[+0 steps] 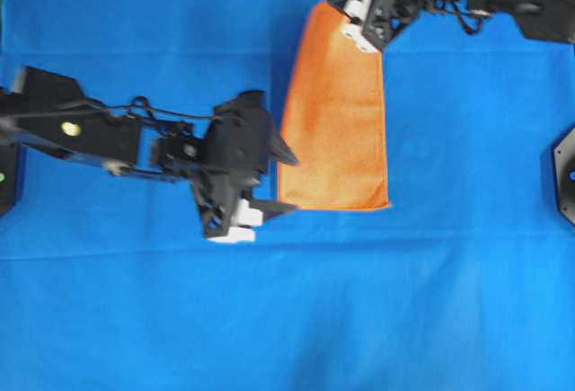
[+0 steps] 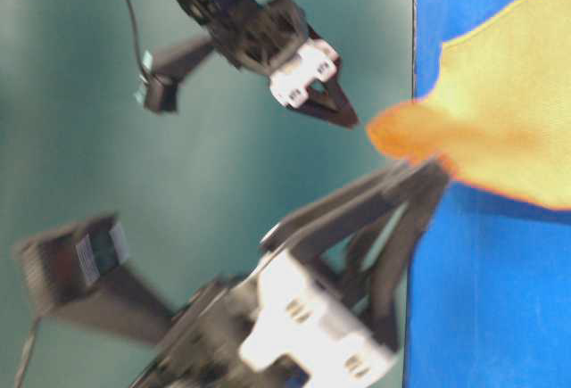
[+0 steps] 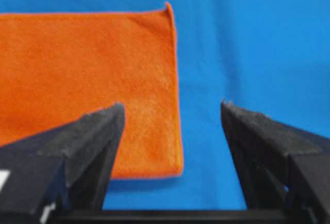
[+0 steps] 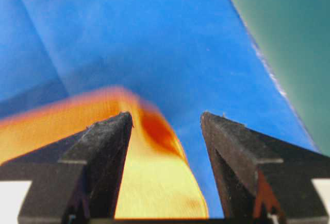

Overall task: Fold the orange towel.
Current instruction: 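Lay the strip vertically on the table and release both grippers, then grasp the far corners of the vertical strip with both grippers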

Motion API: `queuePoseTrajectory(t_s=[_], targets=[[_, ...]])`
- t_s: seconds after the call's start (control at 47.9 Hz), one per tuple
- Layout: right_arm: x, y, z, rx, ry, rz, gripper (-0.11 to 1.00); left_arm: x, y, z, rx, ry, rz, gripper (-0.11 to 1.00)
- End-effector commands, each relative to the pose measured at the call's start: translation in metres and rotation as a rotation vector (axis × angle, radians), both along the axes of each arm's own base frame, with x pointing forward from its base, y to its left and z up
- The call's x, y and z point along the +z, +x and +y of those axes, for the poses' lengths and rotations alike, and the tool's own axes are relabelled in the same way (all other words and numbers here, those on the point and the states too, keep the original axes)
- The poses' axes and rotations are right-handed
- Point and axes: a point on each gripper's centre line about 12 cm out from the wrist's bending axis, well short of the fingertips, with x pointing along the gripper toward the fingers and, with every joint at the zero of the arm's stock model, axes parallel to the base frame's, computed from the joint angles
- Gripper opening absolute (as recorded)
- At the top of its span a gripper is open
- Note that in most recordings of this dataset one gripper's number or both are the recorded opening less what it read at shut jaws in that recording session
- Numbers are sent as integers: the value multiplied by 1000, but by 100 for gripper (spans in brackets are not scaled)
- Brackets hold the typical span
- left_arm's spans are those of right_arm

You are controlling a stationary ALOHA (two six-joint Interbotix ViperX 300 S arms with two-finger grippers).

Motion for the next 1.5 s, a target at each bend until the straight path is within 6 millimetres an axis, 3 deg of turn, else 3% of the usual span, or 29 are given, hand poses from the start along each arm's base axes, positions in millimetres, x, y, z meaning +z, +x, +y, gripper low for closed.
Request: queuePoseTrajectory(t_s=[0.0, 0.334, 0.626, 0.814, 1.169, 1.336, 1.482], targets=[[27, -13, 8, 6, -38, -59, 59, 28, -12, 7, 15, -1, -71, 69], [44, -81, 51, 10, -51, -141, 60, 38, -57, 25, 64, 1, -115, 69], [43, -118, 92, 57, -31, -217, 60, 45, -88, 52, 147, 17, -273, 68], [34, -122, 95, 52, -4, -208, 60, 41, -91, 59, 170, 20, -276, 69], [36, -120, 95, 58, -6, -216, 60, 43, -89, 59, 171, 19, -287, 69], [45, -113, 92, 63, -17, -244, 60, 50, -76, 70, 198, 27, -322, 69], [44, -101, 76, 40, -17, -240, 60, 47, -51, 99, 267, 40, -310, 68]])
